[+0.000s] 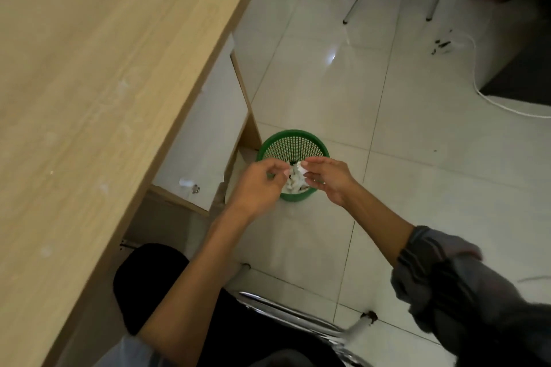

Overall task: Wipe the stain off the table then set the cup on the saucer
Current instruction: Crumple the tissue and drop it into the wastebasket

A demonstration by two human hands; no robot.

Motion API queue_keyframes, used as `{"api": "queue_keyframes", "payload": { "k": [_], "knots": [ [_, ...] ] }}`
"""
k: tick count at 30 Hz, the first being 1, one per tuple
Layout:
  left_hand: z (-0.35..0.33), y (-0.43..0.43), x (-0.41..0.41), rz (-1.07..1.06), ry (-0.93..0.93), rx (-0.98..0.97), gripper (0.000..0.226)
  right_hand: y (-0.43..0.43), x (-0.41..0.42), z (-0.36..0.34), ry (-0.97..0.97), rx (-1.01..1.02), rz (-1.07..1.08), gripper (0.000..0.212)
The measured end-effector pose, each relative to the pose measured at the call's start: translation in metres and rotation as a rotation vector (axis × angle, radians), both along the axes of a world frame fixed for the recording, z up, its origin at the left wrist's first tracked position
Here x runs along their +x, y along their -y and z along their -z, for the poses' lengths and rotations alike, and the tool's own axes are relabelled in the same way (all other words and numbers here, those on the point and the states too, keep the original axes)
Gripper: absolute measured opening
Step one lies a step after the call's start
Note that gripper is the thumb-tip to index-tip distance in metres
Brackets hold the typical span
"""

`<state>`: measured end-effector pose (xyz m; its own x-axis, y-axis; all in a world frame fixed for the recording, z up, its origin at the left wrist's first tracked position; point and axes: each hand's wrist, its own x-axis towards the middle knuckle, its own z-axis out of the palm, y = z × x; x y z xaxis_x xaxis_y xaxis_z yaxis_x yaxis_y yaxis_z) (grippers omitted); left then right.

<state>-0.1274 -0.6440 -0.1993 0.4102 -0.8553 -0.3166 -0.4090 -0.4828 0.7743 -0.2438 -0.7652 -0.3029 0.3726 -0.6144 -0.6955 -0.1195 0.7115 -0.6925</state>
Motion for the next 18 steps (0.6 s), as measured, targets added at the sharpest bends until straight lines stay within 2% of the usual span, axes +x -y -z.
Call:
{"api": "queue_keyframes", "payload": {
  "k": [4,8,11,13,14,16,18],
  "knots": [
    [0.013,0.001,0.007,0.032,0.014,0.080,0.023,0.009,0.020,0.044,-0.132,0.054,0.140,0.022],
    [0.019,0.000,0.017,0.008,0.031,0.147,0.025,0.019,0.039,0.076,-0.172,0.084,0.285,0.017],
    [0.022,-0.002,0.029,0.011,0.035,0.196,0.023,0.026,0.047,0.087,-0.095,0.135,0.223,0.008],
    [0.022,-0.003,0.035,0.005,0.031,0.209,0.020,0.030,0.054,0.091,-0.085,0.162,0.211,0.033],
    [0.022,-0.004,0.038,-0.004,0.030,0.210,0.019,0.031,0.058,0.091,-0.113,0.180,0.253,0.038],
    [0.022,-0.004,0.042,-0.007,0.039,0.219,0.018,0.034,0.066,0.090,-0.164,0.183,0.265,0.040],
    [0.019,-0.004,0.043,-0.003,0.049,0.231,0.018,0.035,0.071,0.082,-0.200,0.158,0.186,0.038]
  ]
}}
